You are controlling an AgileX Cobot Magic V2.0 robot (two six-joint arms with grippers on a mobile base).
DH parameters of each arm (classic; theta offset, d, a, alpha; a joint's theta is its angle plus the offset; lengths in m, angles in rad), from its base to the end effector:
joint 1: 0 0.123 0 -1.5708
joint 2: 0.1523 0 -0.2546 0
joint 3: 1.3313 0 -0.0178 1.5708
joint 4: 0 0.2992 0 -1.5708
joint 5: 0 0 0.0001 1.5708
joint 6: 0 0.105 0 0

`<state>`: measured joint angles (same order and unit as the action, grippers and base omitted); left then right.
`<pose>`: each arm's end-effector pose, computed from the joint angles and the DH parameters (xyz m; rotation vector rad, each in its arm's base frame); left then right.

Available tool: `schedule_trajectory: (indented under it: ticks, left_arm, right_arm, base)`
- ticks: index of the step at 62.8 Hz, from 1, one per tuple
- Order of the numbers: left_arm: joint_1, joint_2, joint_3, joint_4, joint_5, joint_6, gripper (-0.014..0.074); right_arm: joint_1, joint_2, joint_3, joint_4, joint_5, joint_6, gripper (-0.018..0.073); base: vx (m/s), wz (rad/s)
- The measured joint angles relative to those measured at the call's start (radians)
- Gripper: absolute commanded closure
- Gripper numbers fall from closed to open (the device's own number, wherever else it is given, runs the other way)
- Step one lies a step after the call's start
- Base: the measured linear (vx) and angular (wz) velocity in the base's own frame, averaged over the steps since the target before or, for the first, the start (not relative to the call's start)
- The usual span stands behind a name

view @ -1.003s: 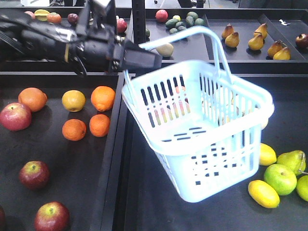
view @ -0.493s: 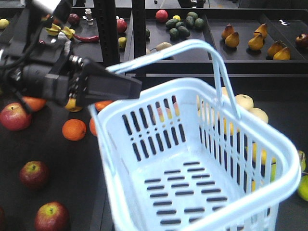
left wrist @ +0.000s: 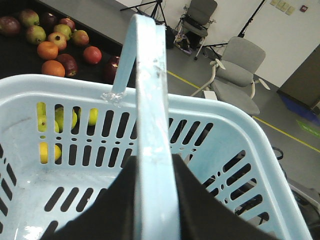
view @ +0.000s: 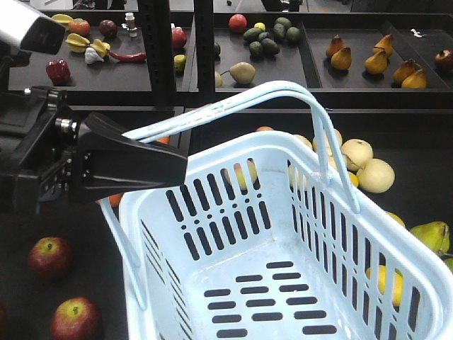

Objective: Pick three apples into basket with both arms
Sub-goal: 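Hold the lifted basket up with the left gripper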

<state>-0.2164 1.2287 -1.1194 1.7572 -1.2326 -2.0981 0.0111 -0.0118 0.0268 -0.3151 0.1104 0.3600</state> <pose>0.2584 -0.1564 0.3651 0.9149 1.7546 -1.3546 0.1500 -0.0020 0.1945 0.0550 1.6027 0.0175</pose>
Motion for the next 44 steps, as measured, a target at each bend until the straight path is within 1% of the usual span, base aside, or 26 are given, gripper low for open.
schedule_trajectory:
  ticks: [44]
  left_arm:
    - [0.0, 0.0, 0.0, 0.0, 0.0, 0.0, 0.0604]
  right_arm:
    - [0.0, 0.0, 0.0, 0.0, 0.0, 0.0, 0.0564]
  base:
    - [0.0, 0.0]
